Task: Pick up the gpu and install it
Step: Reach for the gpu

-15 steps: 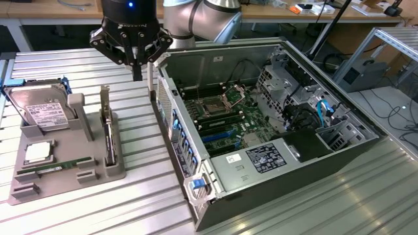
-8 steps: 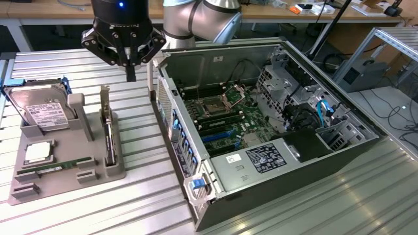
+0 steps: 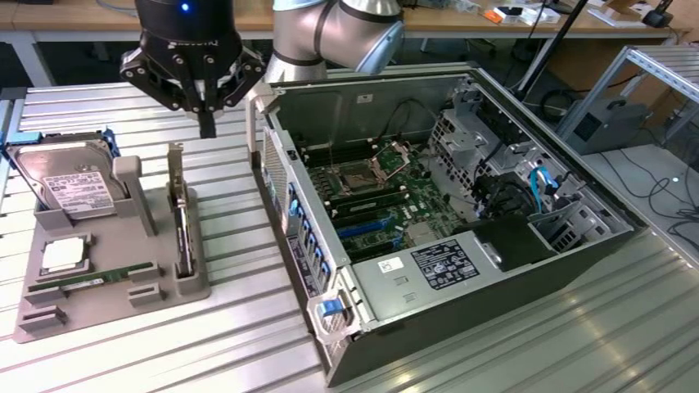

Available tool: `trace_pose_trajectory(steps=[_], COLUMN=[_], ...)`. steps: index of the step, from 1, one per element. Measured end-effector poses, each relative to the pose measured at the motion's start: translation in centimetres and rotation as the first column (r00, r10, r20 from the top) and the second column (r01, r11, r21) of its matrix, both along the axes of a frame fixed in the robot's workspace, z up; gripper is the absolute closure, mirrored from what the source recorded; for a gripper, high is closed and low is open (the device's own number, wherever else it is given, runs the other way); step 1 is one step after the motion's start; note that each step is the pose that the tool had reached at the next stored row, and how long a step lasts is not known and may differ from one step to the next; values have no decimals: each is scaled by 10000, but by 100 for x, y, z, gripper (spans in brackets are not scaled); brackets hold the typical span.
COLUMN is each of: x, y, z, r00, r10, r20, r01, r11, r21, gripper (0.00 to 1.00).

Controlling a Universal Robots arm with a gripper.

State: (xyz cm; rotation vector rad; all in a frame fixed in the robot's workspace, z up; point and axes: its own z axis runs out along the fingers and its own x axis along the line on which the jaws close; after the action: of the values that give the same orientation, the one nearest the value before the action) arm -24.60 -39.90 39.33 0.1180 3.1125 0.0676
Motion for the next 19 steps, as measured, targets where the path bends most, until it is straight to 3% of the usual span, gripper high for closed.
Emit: trace_pose_trajectory(steps=[19], x=[-385], y=[0], z=[0], r00=[10000], r10=[2], r20=[0], r01=[-2], r11=[10000], r21=[0], gripper=[89])
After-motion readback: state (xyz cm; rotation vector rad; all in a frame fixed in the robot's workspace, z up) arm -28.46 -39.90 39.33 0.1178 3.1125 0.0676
